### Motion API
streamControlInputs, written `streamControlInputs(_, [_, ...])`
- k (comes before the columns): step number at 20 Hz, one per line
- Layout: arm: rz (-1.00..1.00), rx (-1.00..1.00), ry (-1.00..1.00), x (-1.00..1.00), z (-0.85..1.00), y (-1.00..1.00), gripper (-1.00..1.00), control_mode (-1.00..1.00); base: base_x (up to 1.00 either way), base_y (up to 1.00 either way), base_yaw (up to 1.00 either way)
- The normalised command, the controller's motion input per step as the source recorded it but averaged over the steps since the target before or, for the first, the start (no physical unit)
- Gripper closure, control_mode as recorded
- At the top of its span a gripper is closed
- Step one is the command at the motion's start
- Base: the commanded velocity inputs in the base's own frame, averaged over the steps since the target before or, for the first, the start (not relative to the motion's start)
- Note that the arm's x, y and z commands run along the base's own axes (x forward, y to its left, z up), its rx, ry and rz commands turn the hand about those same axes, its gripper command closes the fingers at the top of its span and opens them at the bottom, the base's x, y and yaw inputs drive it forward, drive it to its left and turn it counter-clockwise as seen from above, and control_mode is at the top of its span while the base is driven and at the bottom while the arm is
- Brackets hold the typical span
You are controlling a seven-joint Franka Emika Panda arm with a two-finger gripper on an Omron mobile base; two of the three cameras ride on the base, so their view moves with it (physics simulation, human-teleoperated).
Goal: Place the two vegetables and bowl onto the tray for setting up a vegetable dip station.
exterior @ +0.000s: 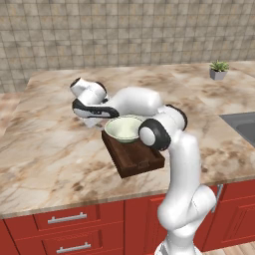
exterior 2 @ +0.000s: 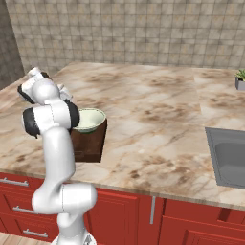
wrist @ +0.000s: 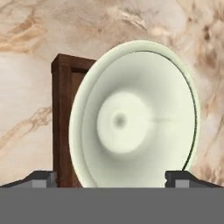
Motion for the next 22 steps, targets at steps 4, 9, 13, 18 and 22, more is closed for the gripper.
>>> streamControlInputs(4, [-0.03, 0.3, 0.1, -0.86, 0.53, -0.33, -1.0, -1.0, 0.0, 0.0, 0.0])
streamControlInputs(9, [0.0, 0.21, 0.09, -0.84, 0.47, -0.45, -1.0, -1.0, 0.0, 0.0, 0.0])
streamControlInputs(13, [0.02, 0.16, -0.05, -1.0, 0.0, -0.53, -1.0, -1.0, 0.0, 0.0, 0.0])
streamControlInputs(18, [0.06, 0.14, -0.06, -1.0, 0.0, -0.46, -1.0, -1.0, 0.0, 0.0, 0.0])
streamControlInputs(22, [0.15, 0.23, -0.09, -0.75, 0.12, -0.35, -1.0, -1.0, 0.0, 0.0, 0.0])
